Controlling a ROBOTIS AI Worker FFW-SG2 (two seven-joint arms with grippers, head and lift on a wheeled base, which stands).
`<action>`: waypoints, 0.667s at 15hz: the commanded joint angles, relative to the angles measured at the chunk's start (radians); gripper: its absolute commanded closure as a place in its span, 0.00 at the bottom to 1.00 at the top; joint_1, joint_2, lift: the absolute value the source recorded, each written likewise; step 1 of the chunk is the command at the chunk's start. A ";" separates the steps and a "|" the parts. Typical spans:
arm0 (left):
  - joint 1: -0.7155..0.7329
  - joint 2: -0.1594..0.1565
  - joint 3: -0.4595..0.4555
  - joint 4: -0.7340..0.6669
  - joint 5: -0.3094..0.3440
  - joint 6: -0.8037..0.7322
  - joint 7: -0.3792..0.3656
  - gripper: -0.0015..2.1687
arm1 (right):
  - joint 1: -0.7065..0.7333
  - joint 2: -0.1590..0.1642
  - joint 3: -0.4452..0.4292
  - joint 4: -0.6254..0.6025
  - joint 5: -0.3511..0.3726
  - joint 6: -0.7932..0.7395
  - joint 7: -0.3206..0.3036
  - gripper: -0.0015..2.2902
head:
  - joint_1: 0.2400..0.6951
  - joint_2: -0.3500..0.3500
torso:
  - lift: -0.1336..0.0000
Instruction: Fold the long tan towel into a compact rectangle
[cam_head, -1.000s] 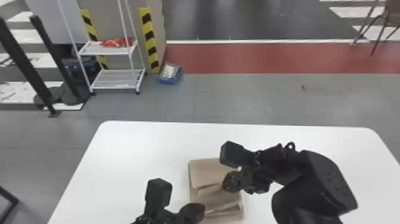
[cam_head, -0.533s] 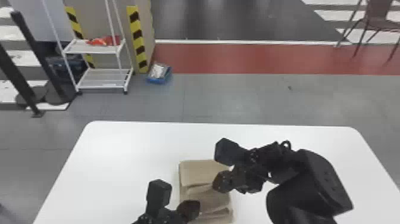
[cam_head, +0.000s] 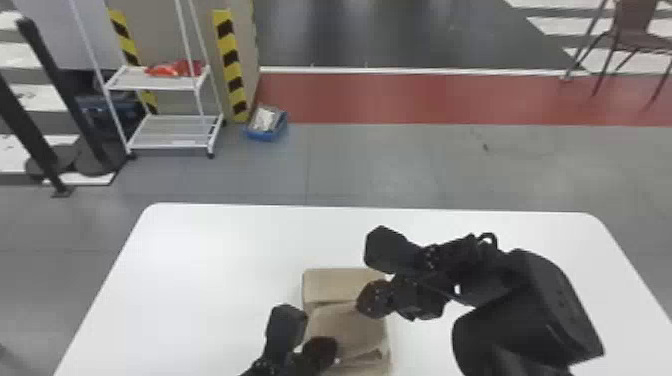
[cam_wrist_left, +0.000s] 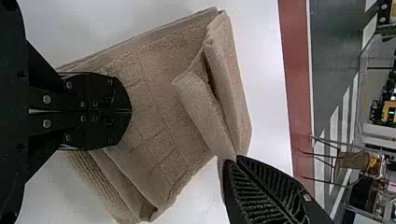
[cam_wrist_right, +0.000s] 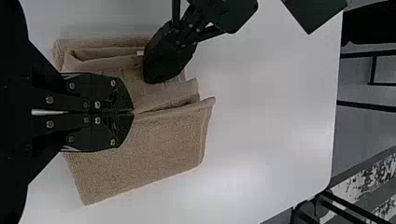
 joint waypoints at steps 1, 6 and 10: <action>-0.012 -0.009 0.000 0.025 -0.010 -0.009 0.002 0.86 | 0.024 0.000 -0.001 -0.048 -0.009 0.007 0.003 0.65 | 1.00 0.49 | 1.00; -0.018 -0.010 -0.002 0.025 -0.010 -0.006 0.002 0.86 | 0.030 0.000 0.026 -0.042 -0.010 0.010 0.003 0.65 | 1.00 0.50 | 1.00; -0.016 -0.009 0.000 0.023 -0.010 -0.006 0.000 0.86 | 0.010 0.006 0.062 0.077 -0.010 -0.009 0.003 0.65 | 1.00 0.52 | 1.00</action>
